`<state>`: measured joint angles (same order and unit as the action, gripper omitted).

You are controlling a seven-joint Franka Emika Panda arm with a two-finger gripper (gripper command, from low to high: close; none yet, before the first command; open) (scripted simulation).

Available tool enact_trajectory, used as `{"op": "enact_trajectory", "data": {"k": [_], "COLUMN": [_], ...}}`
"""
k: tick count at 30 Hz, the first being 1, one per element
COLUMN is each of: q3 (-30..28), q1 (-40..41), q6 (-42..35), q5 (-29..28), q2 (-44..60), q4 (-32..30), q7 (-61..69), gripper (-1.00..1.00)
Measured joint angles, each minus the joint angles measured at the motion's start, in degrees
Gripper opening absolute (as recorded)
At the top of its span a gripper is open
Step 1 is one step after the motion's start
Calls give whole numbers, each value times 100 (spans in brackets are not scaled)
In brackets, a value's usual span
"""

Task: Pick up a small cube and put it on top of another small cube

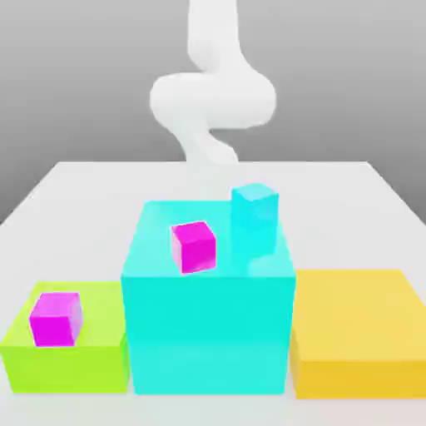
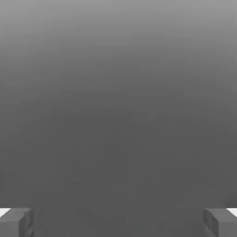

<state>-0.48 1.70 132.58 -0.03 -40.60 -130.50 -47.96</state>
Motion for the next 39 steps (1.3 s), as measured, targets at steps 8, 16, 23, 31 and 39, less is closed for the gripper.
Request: {"op": "enact_trajectory", "data": {"k": [8, 16, 23, 31, 39], "q3": [-220, -546, -778, -1011, -897], "q1": [499, 908, 1365, 1822, 2147], "q6": [257, 506, 724, 954, 1609], "q5": [-1, 104, 350, 776, 1130], "q2": [1695, 3356, 4820, 6512, 7882], "q4": [416, 823, 1179, 1593, 1922], "q7": [-680, -1269, -1683, -2064, -2071], "gripper": [0, 0, 0, 0, -100]}}
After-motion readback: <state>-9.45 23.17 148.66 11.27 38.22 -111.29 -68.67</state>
